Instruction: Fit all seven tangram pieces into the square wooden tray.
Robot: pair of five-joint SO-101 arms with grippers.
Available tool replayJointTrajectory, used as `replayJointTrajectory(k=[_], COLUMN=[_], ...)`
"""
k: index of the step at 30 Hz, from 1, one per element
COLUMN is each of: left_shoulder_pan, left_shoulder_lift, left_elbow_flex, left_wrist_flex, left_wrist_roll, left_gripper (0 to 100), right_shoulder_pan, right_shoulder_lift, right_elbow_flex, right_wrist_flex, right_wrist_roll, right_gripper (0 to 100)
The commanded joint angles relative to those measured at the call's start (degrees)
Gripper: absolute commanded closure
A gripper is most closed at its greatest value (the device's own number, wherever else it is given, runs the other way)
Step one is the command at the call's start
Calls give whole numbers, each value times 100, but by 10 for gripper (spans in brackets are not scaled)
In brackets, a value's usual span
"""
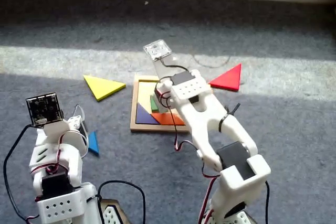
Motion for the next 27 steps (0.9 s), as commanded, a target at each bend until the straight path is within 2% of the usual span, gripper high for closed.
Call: replayJointTrajectory(k=[1,10,27], left_shoulder_pan=[-57,-57,-48], left_shoulder_lift=[-48,-48,-31], left_elbow_flex=[-40,-31,-31], left_wrist_flex=[26,26,26], left_wrist_roll=[9,9,9], left_gripper=[832,832,832], right_shoulder_pan=[338,321,-541], right_shoulder_lift=[-215,488,505], right_elbow_flex=[-295,-295,-295], right_wrist_flex=[-435,-1068,-1042], right_wrist_roll=[70,70,79], right_gripper=[847,847,847])
